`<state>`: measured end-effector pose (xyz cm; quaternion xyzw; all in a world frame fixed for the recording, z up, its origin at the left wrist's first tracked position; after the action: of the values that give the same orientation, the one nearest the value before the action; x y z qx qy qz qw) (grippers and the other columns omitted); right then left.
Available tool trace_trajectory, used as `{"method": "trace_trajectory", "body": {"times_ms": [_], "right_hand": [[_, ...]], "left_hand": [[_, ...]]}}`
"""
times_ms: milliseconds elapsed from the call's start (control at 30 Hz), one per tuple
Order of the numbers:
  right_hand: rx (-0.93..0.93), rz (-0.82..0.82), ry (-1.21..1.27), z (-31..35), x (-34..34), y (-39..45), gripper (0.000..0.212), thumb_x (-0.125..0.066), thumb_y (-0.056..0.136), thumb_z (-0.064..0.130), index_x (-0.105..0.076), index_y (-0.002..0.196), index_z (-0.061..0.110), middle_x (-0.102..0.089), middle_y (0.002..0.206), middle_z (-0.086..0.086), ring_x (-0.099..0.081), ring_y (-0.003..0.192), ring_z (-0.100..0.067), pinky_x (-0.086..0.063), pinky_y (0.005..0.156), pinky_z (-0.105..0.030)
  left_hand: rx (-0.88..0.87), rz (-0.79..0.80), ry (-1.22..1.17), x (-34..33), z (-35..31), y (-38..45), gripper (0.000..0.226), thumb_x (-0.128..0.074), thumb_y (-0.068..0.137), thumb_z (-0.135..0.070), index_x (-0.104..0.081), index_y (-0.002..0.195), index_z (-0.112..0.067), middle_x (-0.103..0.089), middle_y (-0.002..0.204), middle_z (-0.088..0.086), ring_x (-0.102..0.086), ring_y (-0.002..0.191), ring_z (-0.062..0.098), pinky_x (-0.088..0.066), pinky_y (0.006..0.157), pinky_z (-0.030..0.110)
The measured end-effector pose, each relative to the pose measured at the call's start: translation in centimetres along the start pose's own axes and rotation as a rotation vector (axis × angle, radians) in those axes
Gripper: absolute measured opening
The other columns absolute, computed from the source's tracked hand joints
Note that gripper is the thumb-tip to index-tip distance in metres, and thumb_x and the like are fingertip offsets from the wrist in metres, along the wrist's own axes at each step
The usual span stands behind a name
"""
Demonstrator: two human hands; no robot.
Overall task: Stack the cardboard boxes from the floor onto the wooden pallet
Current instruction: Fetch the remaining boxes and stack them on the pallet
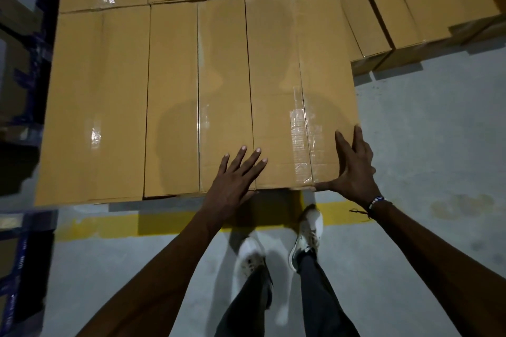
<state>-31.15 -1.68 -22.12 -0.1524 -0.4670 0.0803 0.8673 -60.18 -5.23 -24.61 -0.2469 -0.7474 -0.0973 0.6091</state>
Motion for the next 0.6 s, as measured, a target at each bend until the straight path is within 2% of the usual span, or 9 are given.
{"method": "trace_trajectory", "body": {"times_ms": [333, 433, 600], "right_hand": [[0.011, -0.006, -0.036, -0.4, -0.2, 0.3, 0.147, -0.08, 0.041, 0.079, -0.016, 0.164, 0.03, 0.012, 0.172, -0.005, -0.002, 0.154, -0.04, -0.026, 0.109, -0.079], [0.003, 0.019, -0.073, -0.4, -0.3, 0.4, 0.147, -0.091, 0.045, 0.069, -0.014, 0.164, 0.03, 0.015, 0.171, -0.004, -0.001, 0.153, -0.042, -0.026, 0.109, -0.079], [-0.035, 0.116, -0.132, 0.1, 0.2, 0.4, 0.15, -0.097, 0.048, 0.059, -0.008, 0.164, 0.029, 0.018, 0.17, -0.005, 0.005, 0.154, -0.046, -0.026, 0.111, -0.078]], "left_hand": [[0.007, 0.003, -0.062, -0.2, -0.2, 0.0, 0.093, -0.077, 0.092, -0.026, -0.02, 0.167, -0.026, -0.002, 0.175, -0.001, 0.001, 0.161, 0.03, -0.009, 0.126, 0.059], [0.029, 0.035, -0.08, -0.2, -0.2, 0.2, 0.091, -0.074, 0.095, -0.027, -0.018, 0.167, -0.027, -0.002, 0.175, -0.003, 0.004, 0.161, 0.029, -0.009, 0.128, 0.06], [0.107, 0.13, -0.127, 1.1, -0.6, 0.6, 0.088, -0.074, 0.095, -0.027, -0.021, 0.166, -0.03, -0.006, 0.174, -0.004, 0.002, 0.161, 0.027, -0.008, 0.128, 0.056]]}}
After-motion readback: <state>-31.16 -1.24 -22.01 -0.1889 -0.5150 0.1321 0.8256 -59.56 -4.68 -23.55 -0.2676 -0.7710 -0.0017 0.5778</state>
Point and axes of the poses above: each hand's wrist, its own y-axis towards the middle knuckle, its own x-axis out of the back of the hand, z = x × y, the point moved 7 cm from there along y, towards the middle knuckle
